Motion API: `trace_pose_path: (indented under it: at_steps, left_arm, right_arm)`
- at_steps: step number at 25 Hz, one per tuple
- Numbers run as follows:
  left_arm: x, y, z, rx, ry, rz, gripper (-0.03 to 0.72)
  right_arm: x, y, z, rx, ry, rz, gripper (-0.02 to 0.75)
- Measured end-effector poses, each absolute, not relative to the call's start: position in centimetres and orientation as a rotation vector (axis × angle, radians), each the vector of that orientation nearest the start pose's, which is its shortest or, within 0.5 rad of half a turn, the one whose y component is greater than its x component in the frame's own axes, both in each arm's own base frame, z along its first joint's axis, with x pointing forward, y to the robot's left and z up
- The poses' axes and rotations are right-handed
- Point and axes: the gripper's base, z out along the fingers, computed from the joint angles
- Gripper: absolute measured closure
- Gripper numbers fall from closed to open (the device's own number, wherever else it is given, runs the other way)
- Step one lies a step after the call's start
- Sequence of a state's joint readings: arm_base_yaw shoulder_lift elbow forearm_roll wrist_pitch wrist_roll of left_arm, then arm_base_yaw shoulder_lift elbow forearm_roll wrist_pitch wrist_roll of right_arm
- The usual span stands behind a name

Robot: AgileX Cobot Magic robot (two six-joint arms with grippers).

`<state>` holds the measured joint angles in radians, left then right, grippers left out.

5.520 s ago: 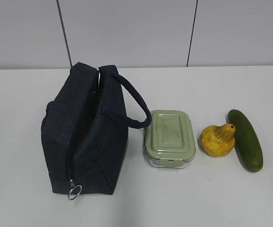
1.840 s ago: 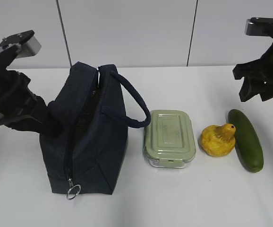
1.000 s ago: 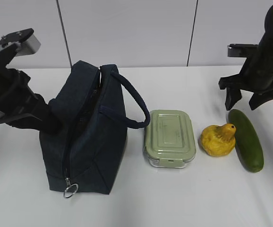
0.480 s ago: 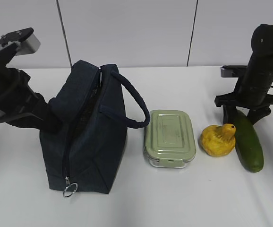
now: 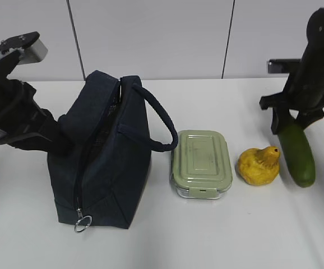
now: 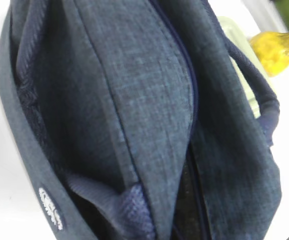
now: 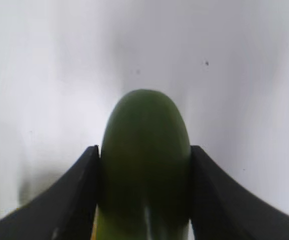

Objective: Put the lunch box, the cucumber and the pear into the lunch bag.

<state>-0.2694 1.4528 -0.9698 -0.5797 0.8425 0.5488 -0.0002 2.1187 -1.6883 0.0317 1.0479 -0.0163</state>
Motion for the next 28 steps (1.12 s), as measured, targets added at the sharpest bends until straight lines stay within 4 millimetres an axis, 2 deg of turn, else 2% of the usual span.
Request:
trace_pose_path:
  at_steps: [3,7,10,12,15,18,22,25,28]
  left_arm:
    - [25.9,-11.0,25.6,0.663,2.606,-0.61,0.685]
    - [25.9,-11.0,25.6,0.662,2.604,-0.609,0.685]
    - [25.9,-11.0,25.6,0.662,2.604,-0.609,0.685]
    - [25.9,-11.0,25.6,0.661,2.604,-0.609,0.685]
    - [25.9,-11.0,25.6,0.661,2.603,-0.608,0.685]
    - [25.9,-11.0,25.6,0.66,2.602,-0.608,0.685]
    - [26.0,-11.0,25.6,0.659,2.601,-0.607,0.685]
    - [26.0,-11.0,25.6,0.659,2.601,-0.607,0.685]
    - [26.0,-11.0,25.6,0.659,2.601,-0.607,0.685]
  right_arm:
    - [43.8,0.9,24.3,-0.008,2.823,0.136,0.367]
    - [42.7,2.7,31.1,-0.068,2.613,0.401,0.367]
    - [41.5,5.1,35.0,-0.194,2.433,0.67,0.367]
    - [40.8,7.3,36.6,-0.279,2.325,0.82,0.367]
    - [40.3,11.0,37.5,-0.374,2.225,0.901,0.367]
    - [39.5,15.6,37.9,-0.474,2.141,0.914,0.367]
    - [38.3,20.6,38.5,-0.561,2.003,0.898,0.367]
    - [38.0,23.4,37.5,-0.597,1.972,0.904,0.367]
    - [38.8,24.9,35.0,-0.605,2.019,0.921,0.367]
